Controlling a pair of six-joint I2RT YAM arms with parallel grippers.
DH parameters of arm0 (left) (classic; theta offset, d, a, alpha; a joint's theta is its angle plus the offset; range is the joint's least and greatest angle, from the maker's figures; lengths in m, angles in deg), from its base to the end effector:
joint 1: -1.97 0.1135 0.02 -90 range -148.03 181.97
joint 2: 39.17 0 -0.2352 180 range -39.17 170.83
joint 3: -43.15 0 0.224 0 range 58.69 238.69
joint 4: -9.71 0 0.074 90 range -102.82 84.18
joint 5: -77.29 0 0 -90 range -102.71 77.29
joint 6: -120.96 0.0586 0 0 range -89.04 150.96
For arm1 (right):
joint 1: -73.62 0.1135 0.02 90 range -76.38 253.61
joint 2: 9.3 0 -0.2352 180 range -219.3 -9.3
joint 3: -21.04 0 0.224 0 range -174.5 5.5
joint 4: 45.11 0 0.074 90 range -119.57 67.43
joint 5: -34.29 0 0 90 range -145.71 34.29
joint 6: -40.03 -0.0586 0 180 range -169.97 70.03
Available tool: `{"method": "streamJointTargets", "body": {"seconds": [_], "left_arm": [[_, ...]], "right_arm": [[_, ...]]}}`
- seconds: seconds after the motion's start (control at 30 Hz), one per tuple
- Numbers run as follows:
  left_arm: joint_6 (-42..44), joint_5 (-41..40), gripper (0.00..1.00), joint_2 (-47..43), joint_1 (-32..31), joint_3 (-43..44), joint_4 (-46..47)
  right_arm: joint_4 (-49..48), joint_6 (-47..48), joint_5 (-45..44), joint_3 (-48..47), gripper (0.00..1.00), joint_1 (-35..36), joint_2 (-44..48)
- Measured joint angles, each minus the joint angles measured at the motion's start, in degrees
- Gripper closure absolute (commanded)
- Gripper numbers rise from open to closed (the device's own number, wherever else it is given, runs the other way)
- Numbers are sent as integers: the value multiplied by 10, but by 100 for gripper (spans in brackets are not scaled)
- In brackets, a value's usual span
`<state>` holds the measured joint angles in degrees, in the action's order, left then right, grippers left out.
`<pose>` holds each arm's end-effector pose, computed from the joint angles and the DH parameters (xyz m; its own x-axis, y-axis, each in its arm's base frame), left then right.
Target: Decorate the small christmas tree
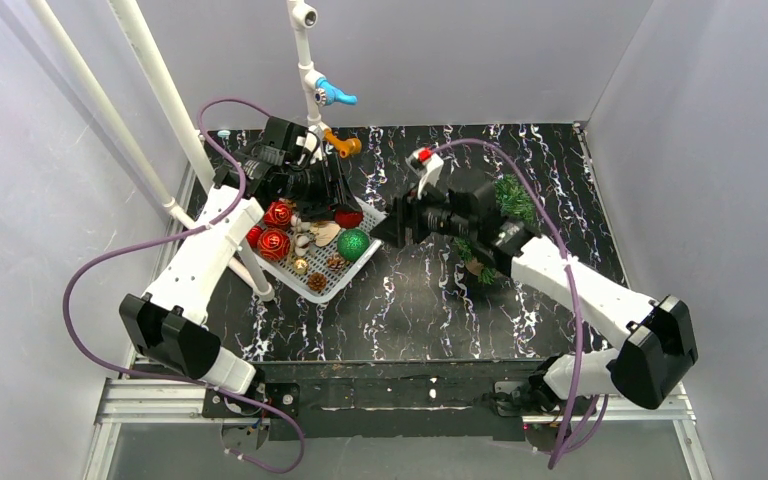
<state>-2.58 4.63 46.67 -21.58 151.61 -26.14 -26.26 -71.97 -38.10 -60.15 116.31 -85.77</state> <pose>0.3012 -0.1503 0.4045 -0.5325 -0.3432 -0.7737 0.4237 0.6833 -0.5947 0.2189 0.2260 0.3289 -0.4892 0.0345 -0.8715 -0.7319 0.5271 0.4318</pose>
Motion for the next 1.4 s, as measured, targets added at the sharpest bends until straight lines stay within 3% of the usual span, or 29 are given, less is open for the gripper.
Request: {"method": "streamJointTargets", "body": {"seconds": [0.1,0.57,1.4], "left_arm": [[-9,2,52,-2,1,-2,5],[-42,3,53,-3,1,-7,12],[-49,-22,53,-14,6,-14,1]], "right_arm": [[-66,18,-5,63,26,15,9],[-196,43,6,47,27,37,-38],[-191,44,22,-6,26,39,-99]]}}
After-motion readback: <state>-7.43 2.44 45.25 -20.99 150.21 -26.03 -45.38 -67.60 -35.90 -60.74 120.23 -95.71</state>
